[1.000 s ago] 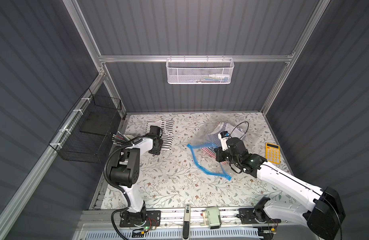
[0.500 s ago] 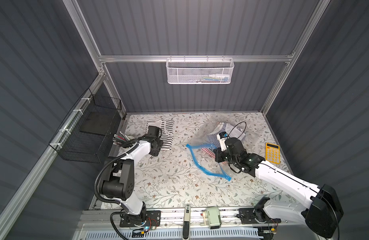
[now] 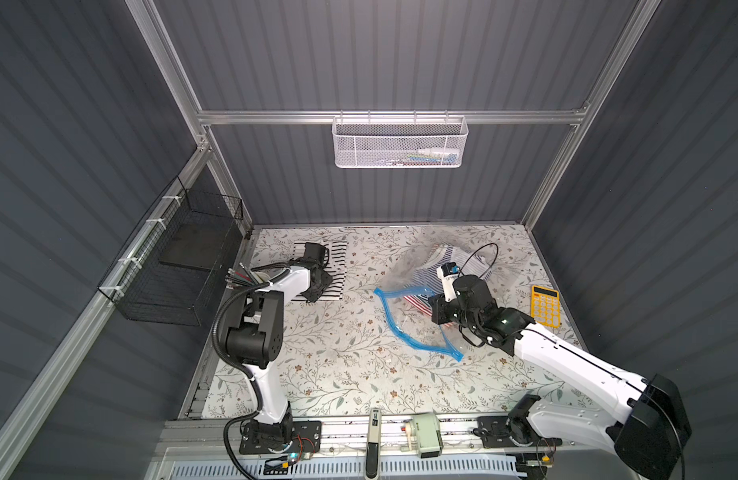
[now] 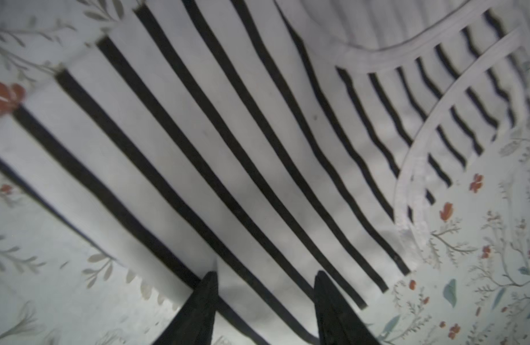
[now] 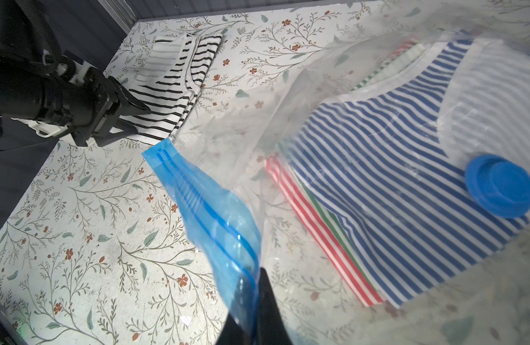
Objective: Take the tank top out of the vacuum bag
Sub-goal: Place the tank top at the center of the board, then take out the tank top from the vacuum bag.
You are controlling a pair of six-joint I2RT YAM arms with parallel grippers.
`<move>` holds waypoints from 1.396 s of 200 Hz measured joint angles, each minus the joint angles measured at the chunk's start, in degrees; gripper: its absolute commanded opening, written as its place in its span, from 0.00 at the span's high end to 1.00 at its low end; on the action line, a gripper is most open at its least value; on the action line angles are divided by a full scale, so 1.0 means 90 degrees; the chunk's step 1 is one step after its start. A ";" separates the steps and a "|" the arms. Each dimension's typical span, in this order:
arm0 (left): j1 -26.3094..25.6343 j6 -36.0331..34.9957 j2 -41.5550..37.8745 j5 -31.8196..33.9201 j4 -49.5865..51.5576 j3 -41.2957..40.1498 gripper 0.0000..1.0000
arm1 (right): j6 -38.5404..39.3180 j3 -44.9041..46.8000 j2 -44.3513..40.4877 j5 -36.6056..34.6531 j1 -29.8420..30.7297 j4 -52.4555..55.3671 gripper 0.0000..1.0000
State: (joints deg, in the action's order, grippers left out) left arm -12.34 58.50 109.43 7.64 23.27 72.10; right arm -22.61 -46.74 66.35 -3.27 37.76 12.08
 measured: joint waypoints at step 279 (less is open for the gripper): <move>-0.1542 -0.1909 -0.3024 -0.0896 -0.1452 -0.1843 0.00 | -0.0039 0.0182 -0.0299 -0.0012 -0.0012 -0.0019 1.00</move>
State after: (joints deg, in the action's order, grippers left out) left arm -26.22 41.32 82.21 -0.43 10.20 55.51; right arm -22.96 -45.10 63.66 -3.38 37.65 11.90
